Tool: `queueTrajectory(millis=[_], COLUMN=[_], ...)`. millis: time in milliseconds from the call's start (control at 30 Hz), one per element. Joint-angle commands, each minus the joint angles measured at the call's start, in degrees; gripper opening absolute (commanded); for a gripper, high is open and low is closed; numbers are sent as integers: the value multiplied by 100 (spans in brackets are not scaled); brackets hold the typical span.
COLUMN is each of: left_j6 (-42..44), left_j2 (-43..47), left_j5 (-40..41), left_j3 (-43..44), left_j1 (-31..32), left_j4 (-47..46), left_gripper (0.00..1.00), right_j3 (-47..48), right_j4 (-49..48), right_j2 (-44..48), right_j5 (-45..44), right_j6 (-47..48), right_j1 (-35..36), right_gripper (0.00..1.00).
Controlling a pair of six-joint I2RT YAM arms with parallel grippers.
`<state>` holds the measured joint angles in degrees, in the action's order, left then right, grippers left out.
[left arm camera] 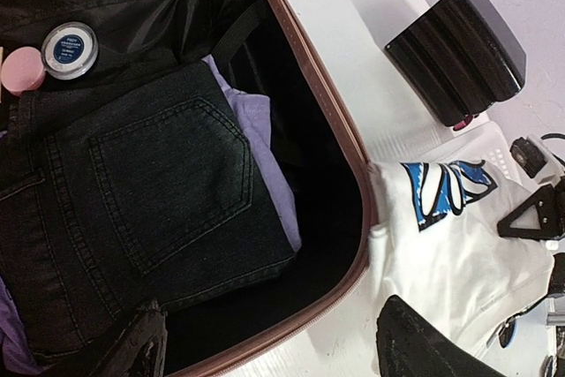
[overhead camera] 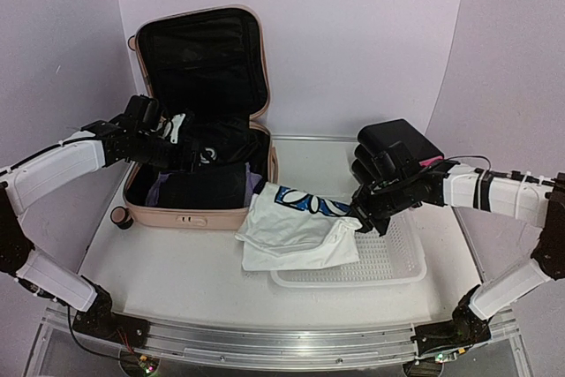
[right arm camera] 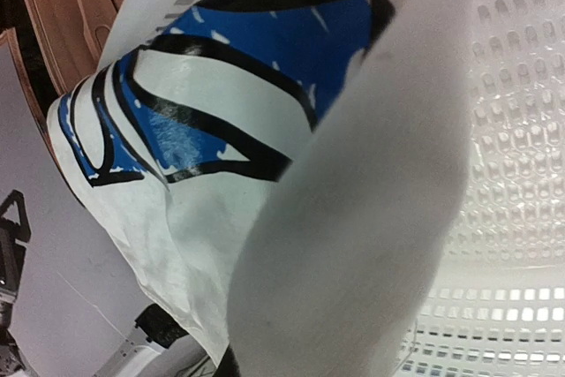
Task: Open, take out, and arrange the luggage
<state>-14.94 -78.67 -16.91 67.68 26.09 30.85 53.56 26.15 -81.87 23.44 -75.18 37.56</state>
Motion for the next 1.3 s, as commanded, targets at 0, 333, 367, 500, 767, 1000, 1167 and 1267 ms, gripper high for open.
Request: queueTrajectory(millis=[0, 333, 367, 500, 767, 1000, 1167, 1267], left_j6=[-59, -88, -88, -96, -130, -132, -78, -9], left_j2=[-32, -54, -47, 7, 106, 141, 203, 217], left_j5=[-171, -231, -234, -230, -269, -252, -129, -13], left_j3=[185, 183, 172, 109, 24, -42, -87, -84], left_j1=[6, 10, 10, 11, 11, 11, 8, 9], left_j4=[-264, -286, -290, -294, -299, -299, -276, -217], left_gripper=[82, 83, 82, 83, 83, 83, 83, 83], right_j3=[81, 9, -48, -200, -813, -667, 208, 683], right_j4=[766, 1307, 1335, 1174, -275, 532, 2721, 3933], right_j2=[460, -94, -150, -409, -399, -304, 126, 444], right_j5=[412, 433, 87, -905, -1697, -2531, -3333, -3520], right_j6=[1159, 3558, 3896, 4893, 4934, 4982, 5157, 5290], right_j1=[-219, -785, -805, -894, -910, -906, -898, -896], right_gripper=[0, 0, 0, 0, 0, 17, 43, 56])
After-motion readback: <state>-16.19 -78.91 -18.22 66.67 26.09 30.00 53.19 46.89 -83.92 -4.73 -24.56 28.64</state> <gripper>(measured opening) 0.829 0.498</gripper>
